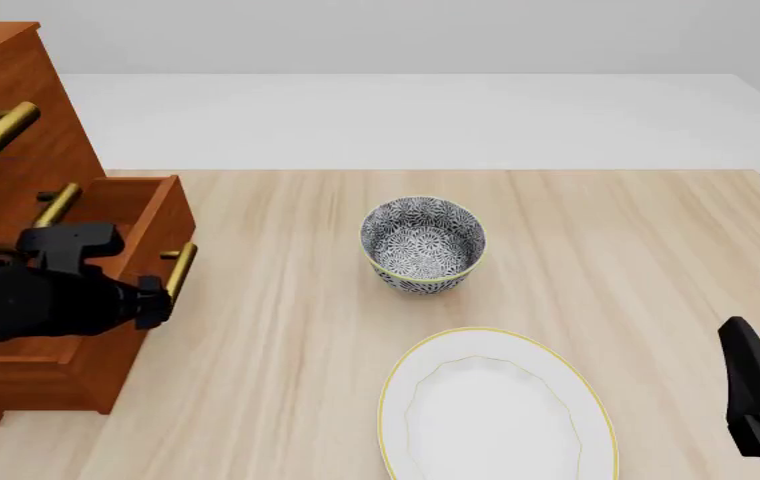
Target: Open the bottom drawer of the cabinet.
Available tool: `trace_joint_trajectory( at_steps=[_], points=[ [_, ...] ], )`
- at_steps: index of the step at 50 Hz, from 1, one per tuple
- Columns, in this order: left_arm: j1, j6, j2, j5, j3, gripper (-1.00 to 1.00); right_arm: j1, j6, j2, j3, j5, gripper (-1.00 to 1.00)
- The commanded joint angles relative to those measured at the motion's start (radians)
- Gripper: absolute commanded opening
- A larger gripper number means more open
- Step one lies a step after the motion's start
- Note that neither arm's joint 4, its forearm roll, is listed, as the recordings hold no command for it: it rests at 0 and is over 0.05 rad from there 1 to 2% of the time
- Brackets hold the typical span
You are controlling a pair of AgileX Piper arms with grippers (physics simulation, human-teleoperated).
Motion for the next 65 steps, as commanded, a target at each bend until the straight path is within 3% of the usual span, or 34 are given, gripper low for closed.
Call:
trace_joint_trajectory(
  at_steps=[1, 65],
  points=[
    [-0.018, -0.011, 0.01, -0.01, 0.003, 1.0, 0.0, 0.0, 0.0, 0.0, 0.0, 1.0],
    [-0.173, -0.074, 0.129, -0.073, -0.042, 1.0, 0.0, 0.0, 0.0, 0.0, 0.0, 1.0]
  ],
)
